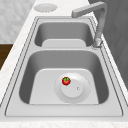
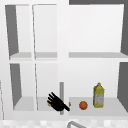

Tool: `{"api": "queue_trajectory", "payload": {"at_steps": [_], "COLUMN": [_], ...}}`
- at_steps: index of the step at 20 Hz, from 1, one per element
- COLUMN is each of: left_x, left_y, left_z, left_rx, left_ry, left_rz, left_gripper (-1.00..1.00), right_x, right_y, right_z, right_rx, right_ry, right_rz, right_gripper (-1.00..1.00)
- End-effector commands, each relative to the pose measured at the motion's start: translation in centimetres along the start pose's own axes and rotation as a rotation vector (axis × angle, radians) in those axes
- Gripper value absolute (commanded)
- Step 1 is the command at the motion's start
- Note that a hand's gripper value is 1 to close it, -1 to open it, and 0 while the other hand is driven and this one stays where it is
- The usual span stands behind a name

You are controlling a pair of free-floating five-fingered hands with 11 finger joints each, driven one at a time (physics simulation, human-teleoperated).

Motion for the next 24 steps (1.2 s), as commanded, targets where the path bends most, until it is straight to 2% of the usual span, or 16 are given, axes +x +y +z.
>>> {"api": "queue_trajectory", "payload": {"at_steps": [1, 4, 9, 13, 15, 16, 17, 18, 19, 22, 24], "left_x": [-1.1, -1.7, -2.1, -2.2, -2.5, -2.5, -2.0, -1.7, -1.1, 0.0, 0.2], "left_y": [-1.5, -2.5, -4.1, -5.3, -5.2, -5.2, -5.1, -4.7, -4.6, -4.4, -3.7], "left_z": [-0.4, -0.5, -0.5, -0.7, -0.6, -0.6, -0.6, -0.6, -0.7, -0.4, -0.4], "left_rx": [0.096, 0.096, 0.109, 0.132, 0.141, 0.141, 0.160, 0.183, 0.204, 0.218, 0.224], "left_ry": [0.071, 0.069, 0.071, 0.063, 0.063, 0.060, 0.059, 0.074, 0.092, 0.115, 0.152], "left_rz": [0.013, -0.004, -0.069, -0.124, -0.125, -0.120, -0.117, -0.131, -0.124, -0.123, -0.122], "left_gripper": [-1.00, -1.00, -1.00, -1.00, -1.00, 1.00, 1.00, 1.00, 1.00, 1.00, 1.00], "right_x": [0.0, 0.0, 0.0, 0.0, 0.0, 0.0, 0.0, 0.0, 0.0, 0.0, 0.0], "right_y": [0.0, 0.0, 0.0, 0.0, 0.0, 0.0, 0.0, 0.0, 0.0, 0.0, 0.0], "right_z": [0.0, 0.0, 0.0, 0.0, 0.0, 0.0, 0.0, 0.0, 0.0, 0.0, 0.0], "right_rx": [0.000, 0.000, 0.000, 0.000, 0.000, 0.000, 0.000, 0.000, 0.000, 0.000, 0.000], "right_ry": [0.000, 0.000, 0.000, 0.000, 0.000, 0.000, 0.000, 0.000, 0.000, 0.000, 0.000], "right_rz": [0.000, 0.000, 0.000, 0.000, 0.000, 0.000, 0.000, 0.000, 0.000, 0.000, 0.000], "right_gripper": [0.00, 0.00, 0.00, 0.00, 0.00, 0.00, 0.00, 0.00, 0.00, 0.00, 0.00]}}
